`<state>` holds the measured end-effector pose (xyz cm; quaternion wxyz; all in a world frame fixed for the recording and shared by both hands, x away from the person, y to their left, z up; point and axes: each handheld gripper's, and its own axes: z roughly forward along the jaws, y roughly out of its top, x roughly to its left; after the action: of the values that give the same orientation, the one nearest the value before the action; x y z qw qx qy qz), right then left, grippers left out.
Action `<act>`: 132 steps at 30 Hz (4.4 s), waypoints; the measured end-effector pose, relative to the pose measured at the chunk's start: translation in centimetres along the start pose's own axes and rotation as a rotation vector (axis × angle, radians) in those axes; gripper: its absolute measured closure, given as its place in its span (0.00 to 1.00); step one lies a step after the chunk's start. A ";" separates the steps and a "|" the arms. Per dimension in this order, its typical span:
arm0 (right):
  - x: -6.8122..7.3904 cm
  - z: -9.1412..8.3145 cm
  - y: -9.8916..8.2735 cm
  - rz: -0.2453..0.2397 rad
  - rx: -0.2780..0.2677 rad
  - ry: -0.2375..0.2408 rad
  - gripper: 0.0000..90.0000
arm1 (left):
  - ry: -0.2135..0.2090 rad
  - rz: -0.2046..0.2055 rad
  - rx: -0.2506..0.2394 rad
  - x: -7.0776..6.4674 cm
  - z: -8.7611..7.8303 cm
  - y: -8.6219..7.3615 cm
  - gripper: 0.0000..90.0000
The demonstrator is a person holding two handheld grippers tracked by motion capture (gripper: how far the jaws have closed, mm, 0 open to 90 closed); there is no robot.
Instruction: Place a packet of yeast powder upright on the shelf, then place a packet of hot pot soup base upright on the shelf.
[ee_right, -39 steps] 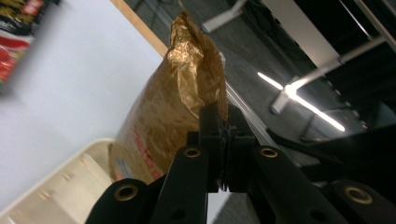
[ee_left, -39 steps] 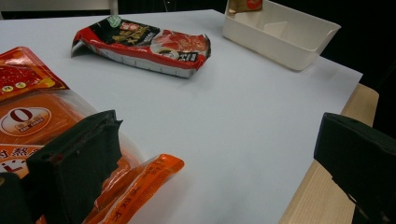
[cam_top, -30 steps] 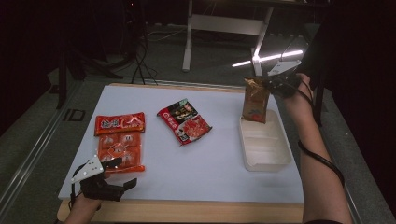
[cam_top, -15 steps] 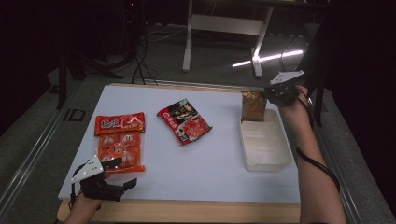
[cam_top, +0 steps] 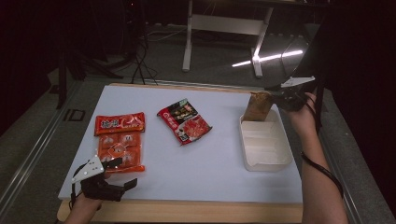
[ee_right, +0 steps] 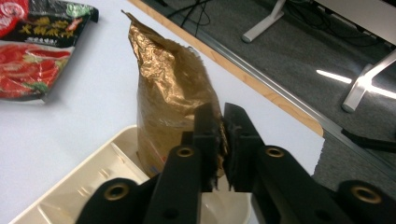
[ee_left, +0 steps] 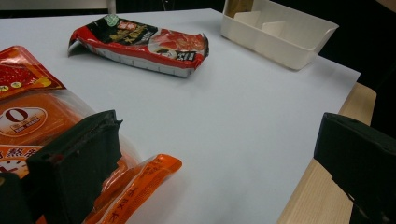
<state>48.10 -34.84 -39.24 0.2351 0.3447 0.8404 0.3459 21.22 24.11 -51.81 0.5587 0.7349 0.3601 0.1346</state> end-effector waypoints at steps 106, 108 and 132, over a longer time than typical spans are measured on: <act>17.8 16.3 1.9 0.236 0.079 0.023 1.00 | -0.099 -0.014 -0.008 -1.7 1.5 0.5 0.01; 17.8 16.5 1.7 0.239 0.084 0.023 1.00 | -0.099 -0.015 -0.008 -1.7 1.6 0.5 0.01; 20.3 15.9 -0.5 0.228 0.139 0.091 1.00 | -0.098 -0.015 -0.001 -1.7 1.8 0.5 0.01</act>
<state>44.76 -13.38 -53.11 0.1317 0.4372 0.8276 0.3266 21.28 21.62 -51.58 0.5768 0.7377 0.3378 0.0945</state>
